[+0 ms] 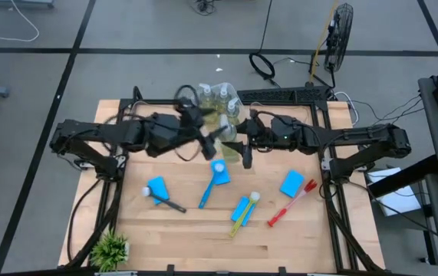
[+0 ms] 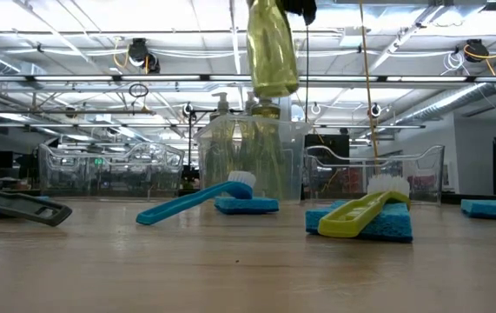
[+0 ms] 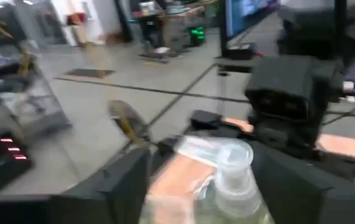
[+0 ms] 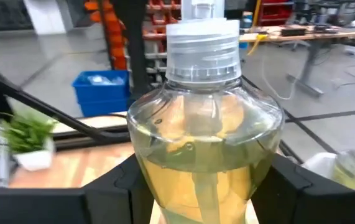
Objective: Pick & Place Kitchen Sink Supplies
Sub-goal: Put the dishwashing liquid bottle into the white bin
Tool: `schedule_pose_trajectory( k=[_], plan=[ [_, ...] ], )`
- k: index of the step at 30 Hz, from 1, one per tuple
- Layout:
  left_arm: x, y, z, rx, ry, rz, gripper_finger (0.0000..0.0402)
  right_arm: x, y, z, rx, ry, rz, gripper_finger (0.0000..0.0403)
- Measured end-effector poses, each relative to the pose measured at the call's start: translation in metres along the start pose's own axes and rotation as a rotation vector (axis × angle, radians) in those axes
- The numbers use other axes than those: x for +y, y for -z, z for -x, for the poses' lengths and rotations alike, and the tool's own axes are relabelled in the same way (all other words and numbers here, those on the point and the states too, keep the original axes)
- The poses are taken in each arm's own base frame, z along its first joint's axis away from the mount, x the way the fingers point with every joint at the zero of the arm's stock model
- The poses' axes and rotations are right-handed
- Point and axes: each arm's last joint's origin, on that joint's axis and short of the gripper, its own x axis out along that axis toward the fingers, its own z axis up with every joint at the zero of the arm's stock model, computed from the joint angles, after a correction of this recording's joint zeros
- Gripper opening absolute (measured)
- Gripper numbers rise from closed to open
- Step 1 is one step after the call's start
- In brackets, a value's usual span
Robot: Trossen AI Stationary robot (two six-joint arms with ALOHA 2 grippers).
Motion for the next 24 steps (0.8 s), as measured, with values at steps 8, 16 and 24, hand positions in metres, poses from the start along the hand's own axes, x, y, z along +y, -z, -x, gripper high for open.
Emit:
schedule_pose_trajectory(
  k=[8,16,24],
  plan=[
    [0.024,0.0,0.044,0.103,-0.239,-0.144,0.0377,-0.008,-0.021,-0.006,-0.27,0.158,0.014,0.0192],
    [0.051,0.018,0.076,0.274,-0.274,-0.143,0.0394,-0.011,0.001,-0.045,-0.349,0.371,0.056,0.0192],
    [0.073,0.028,0.1,0.36,-0.32,-0.104,0.0392,-0.017,0.024,-0.083,-0.314,0.636,0.147,0.0192]
  ],
)
